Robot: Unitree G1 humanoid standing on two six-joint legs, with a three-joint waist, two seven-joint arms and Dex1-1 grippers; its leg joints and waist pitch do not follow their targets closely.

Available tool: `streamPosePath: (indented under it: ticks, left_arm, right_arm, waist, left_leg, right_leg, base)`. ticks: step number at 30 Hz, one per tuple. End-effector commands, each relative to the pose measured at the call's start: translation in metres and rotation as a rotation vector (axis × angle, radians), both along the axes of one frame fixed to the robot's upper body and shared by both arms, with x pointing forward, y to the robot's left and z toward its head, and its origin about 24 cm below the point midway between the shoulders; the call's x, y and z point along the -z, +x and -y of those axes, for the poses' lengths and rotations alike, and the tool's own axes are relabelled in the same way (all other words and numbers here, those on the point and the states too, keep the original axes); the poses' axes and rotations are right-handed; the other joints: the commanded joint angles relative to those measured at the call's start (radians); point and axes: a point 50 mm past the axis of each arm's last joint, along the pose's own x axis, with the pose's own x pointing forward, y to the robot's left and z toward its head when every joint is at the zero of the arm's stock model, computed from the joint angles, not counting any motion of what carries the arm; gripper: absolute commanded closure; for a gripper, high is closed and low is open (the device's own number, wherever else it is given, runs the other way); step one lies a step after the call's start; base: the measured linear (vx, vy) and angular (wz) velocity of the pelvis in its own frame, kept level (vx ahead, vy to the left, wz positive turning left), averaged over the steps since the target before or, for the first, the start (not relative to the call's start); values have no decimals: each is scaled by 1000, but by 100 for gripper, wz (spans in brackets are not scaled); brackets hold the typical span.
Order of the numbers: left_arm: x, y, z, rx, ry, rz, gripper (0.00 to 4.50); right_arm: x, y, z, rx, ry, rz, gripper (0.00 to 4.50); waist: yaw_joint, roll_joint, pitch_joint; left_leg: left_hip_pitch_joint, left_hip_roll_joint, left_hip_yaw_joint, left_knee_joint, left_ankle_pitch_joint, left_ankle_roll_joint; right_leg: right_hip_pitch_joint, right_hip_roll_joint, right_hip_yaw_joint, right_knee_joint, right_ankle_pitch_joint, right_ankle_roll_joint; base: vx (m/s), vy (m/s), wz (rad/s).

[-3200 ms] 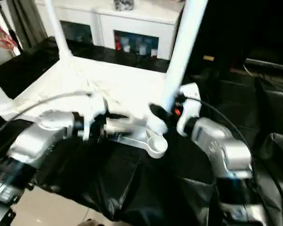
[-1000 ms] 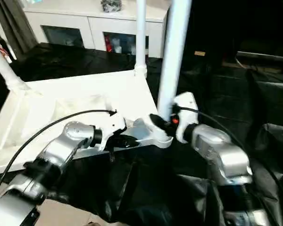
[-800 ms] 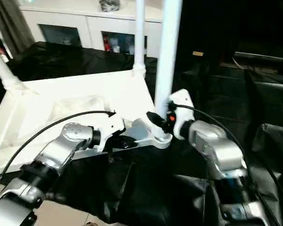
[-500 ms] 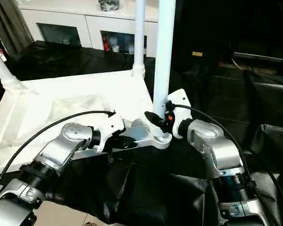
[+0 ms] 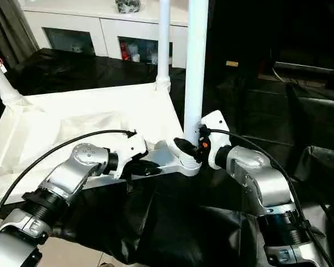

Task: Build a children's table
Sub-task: Insert table leg to table base

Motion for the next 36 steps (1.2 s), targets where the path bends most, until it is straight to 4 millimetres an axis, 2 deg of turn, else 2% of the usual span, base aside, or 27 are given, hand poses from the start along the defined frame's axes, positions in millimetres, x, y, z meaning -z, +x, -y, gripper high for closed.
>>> streamPosePath:
  ticks: [1, 11, 17, 20, 21, 24, 26, 30, 32, 33, 34, 35, 36]
  left_arm:
    - [3, 5, -15, -55, 51, -10, 450]
    - [1, 8, -13, -78, 34, 2, 450]
    - [0, 11, -15, -95, 39, 22, 450]
    - [0, 12, -15, -101, 37, 26, 450]
    - [-1, 12, -16, -105, 36, 30, 450]
    - [-1, 13, -16, -108, 33, 33, 450]
    - [-1, 13, -16, -106, 33, 36, 450]
    - [-1, 12, -17, -94, 41, 45, 450]
    - [-1, 12, -17, -88, 45, 48, 450]
    - [-1, 12, -16, -87, 46, 49, 450]
    - [0, 12, -16, -86, 47, 50, 450]
    - [0, 11, -16, -86, 48, 51, 450]
    - [0, 11, -16, -86, 49, 52, 450]
  right_arm:
    - [6, -3, 4, 36, 23, -25, 259]
    - [23, -4, 18, 184, 215, -65, 259]
    - [48, -18, 23, 241, 250, -94, 259]
    - [54, -23, 24, 267, 228, -89, 259]
    - [56, -25, 24, 283, 214, -82, 259]
    - [56, -28, 22, 296, 199, -60, 259]
    - [54, -29, 18, 281, 182, -41, 259]
    - [51, -29, 9, 215, 113, -13, 259]
    - [51, -28, 3, 148, 39, -13, 259]
    - [51, -28, 2, 135, 25, -15, 259]
    - [52, -27, 1, 128, 17, -19, 259]
    - [53, -28, 1, 110, 0, -30, 259]
    - [54, -28, 1, 104, -7, -35, 259]
  waist:
    - [9, -9, -70]
    - [10, -5, -70]
    - [11, -3, -68]
    - [9, -6, -65]
    - [11, -3, -65]
    - [11, -4, -66]
    - [12, 0, -66]
    - [10, -1, -64]
    - [8, -3, -62]
    - [6, -8, -62]
    - [5, -6, -60]
    - [4, -12, -61]
    - [6, -12, -60]
  left_leg:
    - [3, 49, -19, -70, -90, 53]
    - [3, 49, -20, -72, -110, 43]
    - [4, 51, -20, -74, -132, 40]
    - [4, 50, -21, -78, -156, 36]
    - [6, 51, -21, -78, -159, 34]
    - [4, 51, -23, -80, -148, 32]
    - [5, 51, -22, -80, -151, 34]
    - [5, 51, -23, -83, -170, 29]
    - [3, 51, -24, -85, -177, 26]
    - [3, 50, -24, -84, -181, 26]
    - [4, 50, -23, -84, -193, 27]
    - [4, 49, -23, -84, -196, 27]
    - [5, 50, -24, -84, -193, 28]
  right_leg:
    - [63, -84, 49, -73, -131, -252]
    - [63, -85, 47, -77, -151, -253]
    - [59, -86, 48, -82, -182, -244]
    - [59, -86, 46, -88, -241, -229]
    - [57, -88, 47, -90, -260, -222]
    - [56, -86, 47, -87, -245, -214]
    - [56, -86, 47, -88, -243, -214]
    - [55, -86, 47, -91, -267, -207]
    - [55, -85, 46, -92, -285, -201]
    - [56, -86, 47, -92, -306, -193]
    - [53, -87, 48, -97, -332, -187]
    - [53, -87, 48, -98, -343, -183]
    - [52, -88, 49, -98, -354, -179]
  base:
    - [0, 0, 0]
    - [0, 0, 0]
    - [0, 0, 0]
    - [0, 0, 0]
    - [0, 0, 0]
    - [0, 0, 0]
    - [0, 0, 0]
    - [0, 0, 0]
    - [0, 0, 0]
    - [0, 0, 0]
    - [0, 0, 0]
    - [0, 0, 0]
    - [0, 0, 0]
